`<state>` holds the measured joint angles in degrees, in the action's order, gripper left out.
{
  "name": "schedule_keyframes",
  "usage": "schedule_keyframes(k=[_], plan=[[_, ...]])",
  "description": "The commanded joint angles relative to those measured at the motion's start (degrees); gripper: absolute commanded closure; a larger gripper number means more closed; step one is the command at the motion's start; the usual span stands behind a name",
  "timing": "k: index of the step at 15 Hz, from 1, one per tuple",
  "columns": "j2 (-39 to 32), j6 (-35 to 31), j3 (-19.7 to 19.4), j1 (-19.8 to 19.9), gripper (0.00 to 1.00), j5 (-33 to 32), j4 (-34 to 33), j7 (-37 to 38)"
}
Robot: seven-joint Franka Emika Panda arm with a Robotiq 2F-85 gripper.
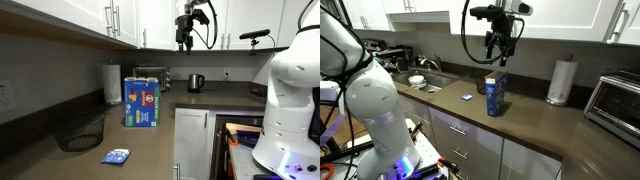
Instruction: Put the blue sachet on the left in the blue box
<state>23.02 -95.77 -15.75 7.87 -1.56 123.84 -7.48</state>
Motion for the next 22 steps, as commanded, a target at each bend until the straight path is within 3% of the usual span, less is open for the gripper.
schedule_keyframes(k=[1, 6, 16, 22], plan=[[-0.20, 0.17, 0.87, 1.09, 0.00, 0.36, -0.19, -0.37], [-0.97, -1.24, 2.43, 0.07, 0.00, -0.12, 0.85, -0.07], [-8.10, -8.46, 14.08, -6.99, 0.00, -1.12, 3.43, 1.75], [-12.88, -16.64, 17.77, -10.90, 0.00, 0.29, 5.97, 1.71]])
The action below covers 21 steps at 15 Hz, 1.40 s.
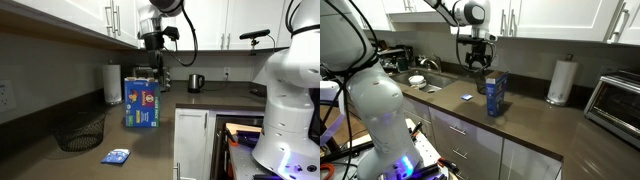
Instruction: Put the blue sachet on the left in the blue box
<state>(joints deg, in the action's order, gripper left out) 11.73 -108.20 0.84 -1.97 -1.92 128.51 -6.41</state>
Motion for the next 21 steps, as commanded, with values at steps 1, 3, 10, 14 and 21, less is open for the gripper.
schedule_keyframes(k=[1, 3, 10, 14, 21], plan=[[-2.55, -5.64, 1.74, -1.63, 0.00, 0.75, 1.68, 0.77], [-3.84, -7.90, 2.74, -2.49, 0.00, 0.22, 2.57, 1.06], [-6.27, -11.19, 4.75, -4.10, 0.00, -0.26, 3.68, 0.73], [-5.70, -12.51, 5.27, -4.35, 0.00, -1.45, 4.91, 2.42], [-8.59, -10.73, 9.45, -6.51, 0.00, -11.28, 6.39, 14.84]])
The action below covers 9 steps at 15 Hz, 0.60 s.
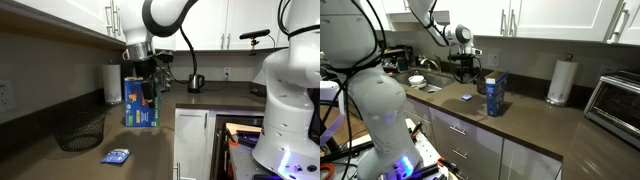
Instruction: Put the blue sachet on the left in the blue box
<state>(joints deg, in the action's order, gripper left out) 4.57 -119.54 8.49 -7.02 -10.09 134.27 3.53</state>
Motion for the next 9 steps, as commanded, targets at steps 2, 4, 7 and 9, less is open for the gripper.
schedule_keyframes(k=[2, 4, 7, 9], plan=[[-2.98, 0.39, 3.28, -3.07, 0.00, -3.17, 0.71, 5.72], [-4.37, -1.69, 4.66, -4.90, 0.00, -2.65, 0.95, 5.28], [-6.74, -8.33, 6.10, -7.06, 0.00, -3.75, 1.18, 3.94], [-8.05, -14.08, 6.46, -7.96, 0.00, -5.40, 1.53, 4.43]])
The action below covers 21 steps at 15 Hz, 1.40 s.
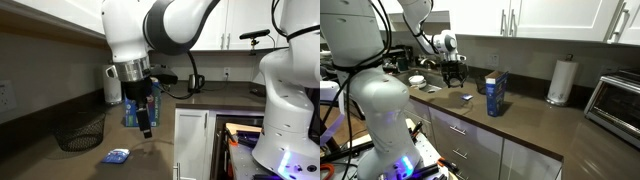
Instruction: Put the blue sachet on the left in the blue box
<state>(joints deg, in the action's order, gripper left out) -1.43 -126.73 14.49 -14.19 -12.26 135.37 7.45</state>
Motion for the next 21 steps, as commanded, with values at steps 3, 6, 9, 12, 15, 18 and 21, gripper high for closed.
schedule_keyframes(k=[3, 6, 9, 12, 15, 18, 21], plan=[[-4.47, -16.29, -0.36, -1.05, 0.00, -6.20, 0.99, 0.46], [-7.72, -24.27, -2.50, -0.58, 0.00, -10.14, 0.97, 0.48], [-11.22, -29.02, -4.97, 0.11, 0.00, -9.85, 0.18, -1.42], [-14.15, -31.80, -6.91, 0.44, 0.00, -8.49, -0.55, -3.17], [-16.76, -34.12, -7.41, 0.75, 0.00, -7.36, -1.33, -5.31], [-19.07, -35.49, -6.41, 1.52, 0.00, -5.20, -2.23, -8.16], [-21.04, -35.33, -5.92, 1.65, 0.15, -3.69, -3.52, -10.27]])
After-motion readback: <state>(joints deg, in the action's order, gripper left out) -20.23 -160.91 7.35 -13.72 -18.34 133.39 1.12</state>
